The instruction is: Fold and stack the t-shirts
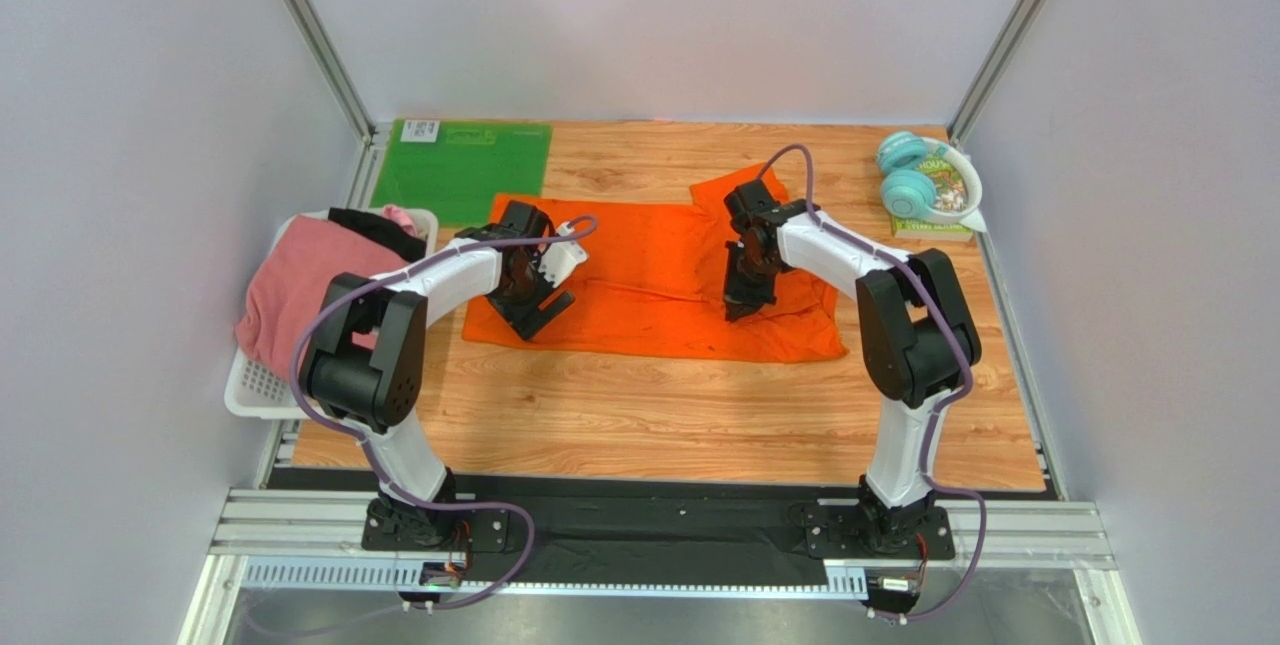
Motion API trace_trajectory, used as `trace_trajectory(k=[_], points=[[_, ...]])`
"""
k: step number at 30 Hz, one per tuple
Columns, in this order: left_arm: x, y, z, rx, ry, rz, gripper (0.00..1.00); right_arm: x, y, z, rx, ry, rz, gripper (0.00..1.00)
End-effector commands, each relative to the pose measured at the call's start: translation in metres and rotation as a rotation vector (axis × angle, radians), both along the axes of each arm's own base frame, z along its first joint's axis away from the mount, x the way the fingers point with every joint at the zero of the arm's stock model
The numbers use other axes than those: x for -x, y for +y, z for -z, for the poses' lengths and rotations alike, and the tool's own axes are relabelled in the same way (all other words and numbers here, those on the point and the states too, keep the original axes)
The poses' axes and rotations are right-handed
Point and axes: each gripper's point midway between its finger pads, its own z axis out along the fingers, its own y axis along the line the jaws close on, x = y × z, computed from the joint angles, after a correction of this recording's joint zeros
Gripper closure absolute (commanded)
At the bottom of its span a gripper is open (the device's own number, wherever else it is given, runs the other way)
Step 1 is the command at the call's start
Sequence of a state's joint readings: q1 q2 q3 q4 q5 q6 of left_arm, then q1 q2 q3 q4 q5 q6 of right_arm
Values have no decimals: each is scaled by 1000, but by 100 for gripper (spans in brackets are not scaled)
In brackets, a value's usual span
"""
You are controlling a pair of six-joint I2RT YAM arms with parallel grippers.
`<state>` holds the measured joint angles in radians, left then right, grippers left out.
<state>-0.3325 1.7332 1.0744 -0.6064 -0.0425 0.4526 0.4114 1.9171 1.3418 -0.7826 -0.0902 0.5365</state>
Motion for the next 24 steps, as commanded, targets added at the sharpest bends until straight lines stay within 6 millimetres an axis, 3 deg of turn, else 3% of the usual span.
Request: trace_trajectory(k=[1,9,16,24], points=[[-2,-1,-10,12,-31,10,17,-24,-4,-29,31,-89,-7,100],[0,1,-7,3,-26,10,17,-58,-12,-50,33,-143,23,100],[1,2,-6,-5,-22,16,17,-90,-15,-48,44,-149,17,100],[1,2,-5,-5,-13,17,17,-113,-10,-32,17,-126,9,100]])
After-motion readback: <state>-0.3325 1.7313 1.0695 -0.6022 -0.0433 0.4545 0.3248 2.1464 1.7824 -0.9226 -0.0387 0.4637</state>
